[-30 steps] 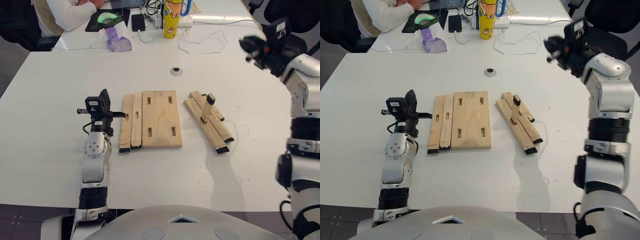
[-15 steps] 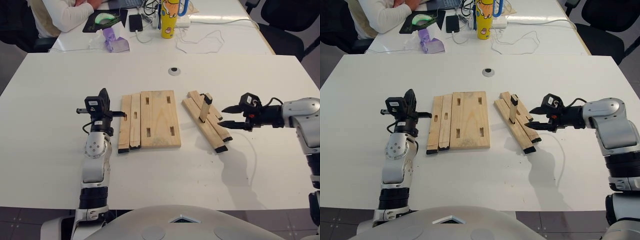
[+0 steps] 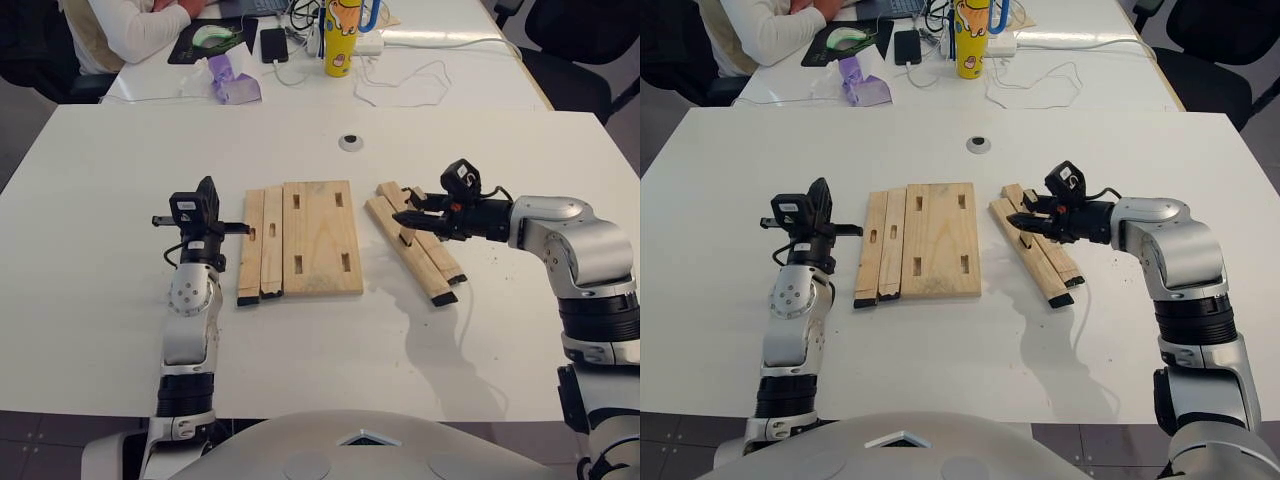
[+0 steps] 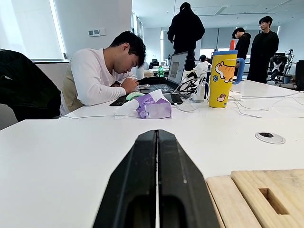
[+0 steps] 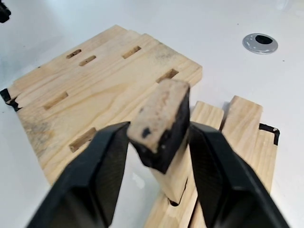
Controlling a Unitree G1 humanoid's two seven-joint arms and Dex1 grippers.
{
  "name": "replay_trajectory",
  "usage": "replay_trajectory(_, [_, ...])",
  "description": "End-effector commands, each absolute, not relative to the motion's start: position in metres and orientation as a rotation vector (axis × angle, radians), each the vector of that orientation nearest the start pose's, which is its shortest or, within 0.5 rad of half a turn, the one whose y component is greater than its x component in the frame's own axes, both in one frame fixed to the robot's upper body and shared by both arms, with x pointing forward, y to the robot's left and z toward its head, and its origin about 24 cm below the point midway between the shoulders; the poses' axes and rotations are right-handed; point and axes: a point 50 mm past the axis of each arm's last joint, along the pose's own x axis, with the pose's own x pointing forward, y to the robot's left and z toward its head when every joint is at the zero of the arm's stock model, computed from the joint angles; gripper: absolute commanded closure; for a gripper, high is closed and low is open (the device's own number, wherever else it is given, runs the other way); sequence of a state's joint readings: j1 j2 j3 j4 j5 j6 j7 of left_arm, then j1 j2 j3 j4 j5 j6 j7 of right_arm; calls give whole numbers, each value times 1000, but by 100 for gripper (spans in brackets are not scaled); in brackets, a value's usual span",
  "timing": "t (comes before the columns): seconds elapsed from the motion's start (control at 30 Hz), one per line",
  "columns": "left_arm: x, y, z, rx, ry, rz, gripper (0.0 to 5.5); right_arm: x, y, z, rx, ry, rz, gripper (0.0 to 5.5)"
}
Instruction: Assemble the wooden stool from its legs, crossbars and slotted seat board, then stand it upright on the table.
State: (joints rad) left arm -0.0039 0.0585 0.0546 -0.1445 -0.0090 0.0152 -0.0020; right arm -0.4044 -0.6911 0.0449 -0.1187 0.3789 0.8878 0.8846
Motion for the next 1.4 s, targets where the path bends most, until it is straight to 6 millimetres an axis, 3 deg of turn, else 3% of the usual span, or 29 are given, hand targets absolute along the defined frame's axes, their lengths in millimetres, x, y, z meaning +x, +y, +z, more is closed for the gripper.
replay_trajectory(0.03, [255,172,77,61,-132,44,550,289,-204,139,-181,500,830,407])
replay_trajectory(0.3, [258,172,79,63,-138,38,550,299,-203,149,-158,440,773,507])
replay_trajectory(0.47, [259,171,79,65,-140,35,550,310,-202,161,-123,371,718,508])
replay_trajectory(0.57, [259,171,80,64,-143,32,550,320,-200,180,-107,260,673,508])
replay_trajectory(0.67, [261,170,83,33,-149,28,550,323,-187,214,-15,73,716,508])
replay_trajectory(0.73, [263,166,87,-67,-137,3,550,317,-176,231,32,-12,796,508])
replay_trajectory(0.83, [266,155,91,-463,-47,-118,550,304,-159,237,-42,-76,921,508])
replay_trajectory(0.9, [261,143,98,-703,-6,-261,516,298,-151,234,-125,-104,965,508])
replay_trajectory(1.0, [255,133,113,-894,4,-404,477,293,-144,227,-221,-139,983,508])
replay_trajectory(1.13, [252,122,122,-961,49,-505,415,289,-138,223,-253,-188,1019,508])
replay_trajectory(1.4, [254,124,127,-994,70,-514,288,281,-132,223,-262,-214,1092,508])
